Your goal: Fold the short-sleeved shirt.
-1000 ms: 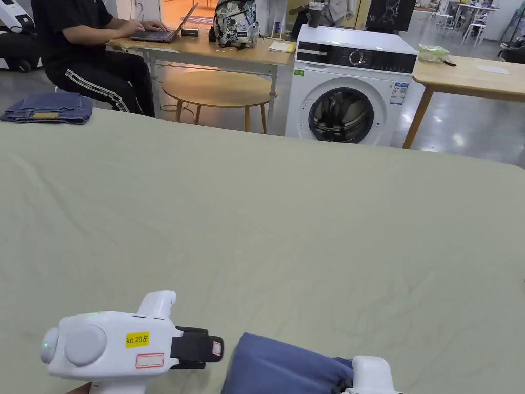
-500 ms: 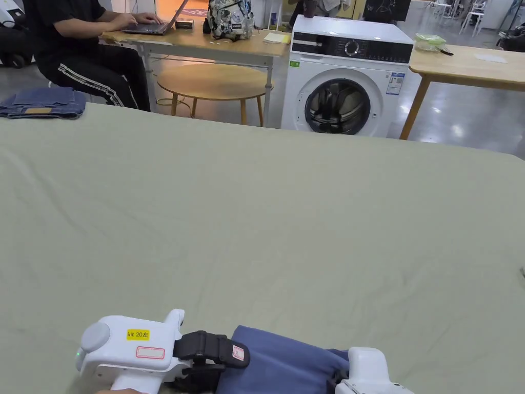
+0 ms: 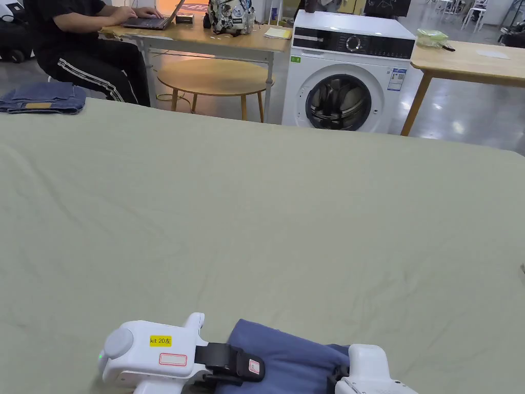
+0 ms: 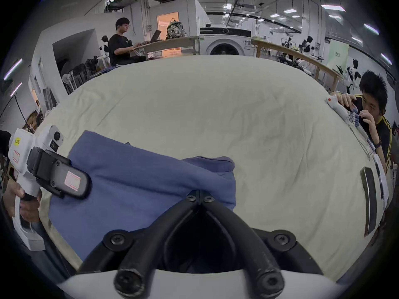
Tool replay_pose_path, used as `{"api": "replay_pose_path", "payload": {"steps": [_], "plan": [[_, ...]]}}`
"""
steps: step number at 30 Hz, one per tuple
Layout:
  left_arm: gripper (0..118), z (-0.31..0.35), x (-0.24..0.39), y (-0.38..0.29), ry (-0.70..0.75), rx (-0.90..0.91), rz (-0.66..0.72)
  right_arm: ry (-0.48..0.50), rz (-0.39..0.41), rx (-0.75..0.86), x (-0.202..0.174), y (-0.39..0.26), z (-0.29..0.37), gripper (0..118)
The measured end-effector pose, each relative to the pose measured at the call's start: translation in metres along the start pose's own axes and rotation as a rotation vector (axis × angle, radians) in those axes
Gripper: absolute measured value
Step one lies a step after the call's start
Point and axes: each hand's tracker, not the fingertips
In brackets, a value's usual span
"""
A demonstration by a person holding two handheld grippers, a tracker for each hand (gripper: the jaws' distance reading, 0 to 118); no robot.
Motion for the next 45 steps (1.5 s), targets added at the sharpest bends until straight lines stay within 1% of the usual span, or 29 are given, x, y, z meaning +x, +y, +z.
{"api": "replay_pose_path", "payload": {"steps": [3,4,6,9,11,18,19,24,31,33,34,36,39,41,45], "plan": [[14,0.011,-0.010,0.013,-0.022,0.005,-0.009,-0.005,0.003,0.019,-0.003,0.003,0.008,0],[14,0.011,0.026,-0.008,-0.019,0.010,-0.019,-0.002,0.000,0.034,-0.004,0.006,0.013,0],[14,0.019,0.030,-0.002,-0.013,0.021,-0.034,-0.004,0.003,0.069,-0.006,0.015,0.020,0],[14,0.038,0.043,-0.010,-0.018,0.039,-0.033,-0.026,0.033,0.129,-0.012,0.036,0.029,0],[14,0.054,0.047,-0.004,0.022,0.054,-0.049,-0.021,0.038,0.152,-0.017,0.051,0.035,0],[14,0.151,0.054,-0.008,0.096,0.139,-0.062,-0.008,0.063,0.206,-0.036,0.085,0.033,0],[14,0.168,0.055,-0.009,0.122,0.147,-0.071,-0.006,0.066,0.208,-0.046,0.091,0.042,0],[14,0.252,0.066,-0.013,0.260,0.191,-0.105,0.028,0.074,0.216,-0.070,0.104,0.045,0],[14,0.377,0.053,-0.002,0.404,0.265,-0.020,0.068,0.085,0.196,-0.094,0.106,0.026,0],[14,0.403,0.047,0.000,0.434,0.269,0.011,0.065,0.093,0.191,-0.099,0.105,0.024,0],[14,0.416,0.045,-0.001,0.470,0.273,0.021,0.068,0.099,0.184,-0.101,0.104,0.023,0],[14,0.438,0.039,0.002,0.487,0.271,0.037,0.064,0.106,0.173,-0.102,0.104,0.021,0],[14,0.462,0.037,0.002,0.516,0.300,0.096,0.056,0.111,0.162,-0.102,0.103,0.015,0],[14,0.474,0.035,0.006,0.555,0.324,0.093,0.049,0.107,0.157,-0.102,0.103,0.013,0],[14,0.486,0.034,0.019,0.610,0.305,0.097,0.044,0.109,0.140,-0.104,0.103,0.001,0]]}}
